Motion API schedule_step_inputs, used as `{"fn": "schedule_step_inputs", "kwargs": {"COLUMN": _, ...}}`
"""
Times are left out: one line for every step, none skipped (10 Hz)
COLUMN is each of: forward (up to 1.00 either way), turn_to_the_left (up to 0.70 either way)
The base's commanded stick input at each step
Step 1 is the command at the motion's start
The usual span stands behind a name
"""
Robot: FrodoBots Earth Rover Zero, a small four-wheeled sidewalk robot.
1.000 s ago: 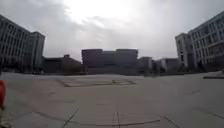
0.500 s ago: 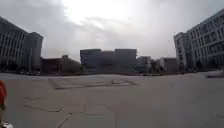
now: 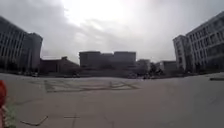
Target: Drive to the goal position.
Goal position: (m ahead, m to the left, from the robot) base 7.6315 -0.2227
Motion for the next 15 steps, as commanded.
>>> {"fn": "schedule_step_inputs", "kwargs": {"forward": 1.0, "turn_to_the_left": 0.0}}
{"fn": "schedule_step_inputs", "kwargs": {"forward": 1.0, "turn_to_the_left": 0.0}}
{"fn": "schedule_step_inputs", "kwargs": {"forward": 1.0, "turn_to_the_left": 0.0}}
{"fn": "schedule_step_inputs", "kwargs": {"forward": 1.0, "turn_to_the_left": 0.0}}
{"fn": "schedule_step_inputs", "kwargs": {"forward": 1.0, "turn_to_the_left": 0.0}}
{"fn": "schedule_step_inputs", "kwargs": {"forward": 1.0, "turn_to_the_left": 0.0}}
{"fn": "schedule_step_inputs", "kwargs": {"forward": 1.0, "turn_to_the_left": 0.0}}
{"fn": "schedule_step_inputs", "kwargs": {"forward": 1.0, "turn_to_the_left": 0.0}}
{"fn": "schedule_step_inputs", "kwargs": {"forward": 1.0, "turn_to_the_left": 0.0}}
{"fn": "schedule_step_inputs", "kwargs": {"forward": 1.0, "turn_to_the_left": 0.0}}
{"fn": "schedule_step_inputs", "kwargs": {"forward": 1.0, "turn_to_the_left": 0.0}}
{"fn": "schedule_step_inputs", "kwargs": {"forward": 1.0, "turn_to_the_left": 0.0}}
{"fn": "schedule_step_inputs", "kwargs": {"forward": 1.0, "turn_to_the_left": 0.0}}
{"fn": "schedule_step_inputs", "kwargs": {"forward": 1.0, "turn_to_the_left": 0.0}}
{"fn": "schedule_step_inputs", "kwargs": {"forward": 1.0, "turn_to_the_left": 0.0}}
